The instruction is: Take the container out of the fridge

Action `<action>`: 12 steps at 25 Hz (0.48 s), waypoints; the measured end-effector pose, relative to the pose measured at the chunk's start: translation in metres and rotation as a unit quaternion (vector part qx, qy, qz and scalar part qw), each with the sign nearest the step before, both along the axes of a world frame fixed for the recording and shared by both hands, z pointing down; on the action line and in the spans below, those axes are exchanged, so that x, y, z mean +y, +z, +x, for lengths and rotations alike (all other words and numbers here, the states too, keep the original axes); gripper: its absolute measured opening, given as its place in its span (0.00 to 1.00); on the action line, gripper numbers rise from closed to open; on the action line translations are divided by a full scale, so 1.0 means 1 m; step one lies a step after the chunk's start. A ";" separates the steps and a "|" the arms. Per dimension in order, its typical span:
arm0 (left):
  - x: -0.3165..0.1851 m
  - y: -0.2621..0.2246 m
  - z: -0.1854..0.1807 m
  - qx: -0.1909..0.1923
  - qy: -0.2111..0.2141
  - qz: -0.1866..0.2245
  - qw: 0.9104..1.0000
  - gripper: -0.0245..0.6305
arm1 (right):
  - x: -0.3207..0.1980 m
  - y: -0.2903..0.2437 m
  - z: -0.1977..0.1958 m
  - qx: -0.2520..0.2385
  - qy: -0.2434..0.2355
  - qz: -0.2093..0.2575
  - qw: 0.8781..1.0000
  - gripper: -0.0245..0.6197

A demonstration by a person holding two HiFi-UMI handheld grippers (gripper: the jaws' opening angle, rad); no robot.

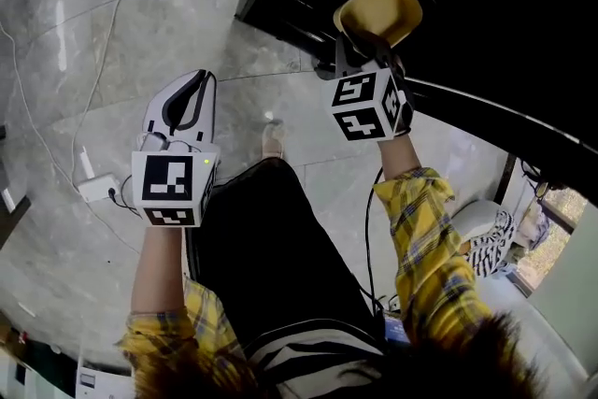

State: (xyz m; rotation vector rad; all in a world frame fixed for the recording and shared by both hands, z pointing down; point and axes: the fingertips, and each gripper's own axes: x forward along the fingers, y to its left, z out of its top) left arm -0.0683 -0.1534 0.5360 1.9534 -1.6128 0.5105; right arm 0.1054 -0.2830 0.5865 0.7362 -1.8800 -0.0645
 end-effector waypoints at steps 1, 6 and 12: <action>0.004 -0.004 -0.002 0.002 -0.002 0.000 1.000 0.08 | 0.004 -0.004 -0.002 -0.001 0.001 0.000 1.000 0.10; 0.017 -0.025 -0.016 0.003 -0.008 0.001 1.000 0.08 | 0.022 -0.028 -0.011 -0.016 0.012 0.006 1.000 0.10; 0.032 -0.053 -0.017 0.003 -0.011 0.006 1.000 0.08 | 0.048 -0.054 -0.019 -0.026 0.012 0.006 1.000 0.10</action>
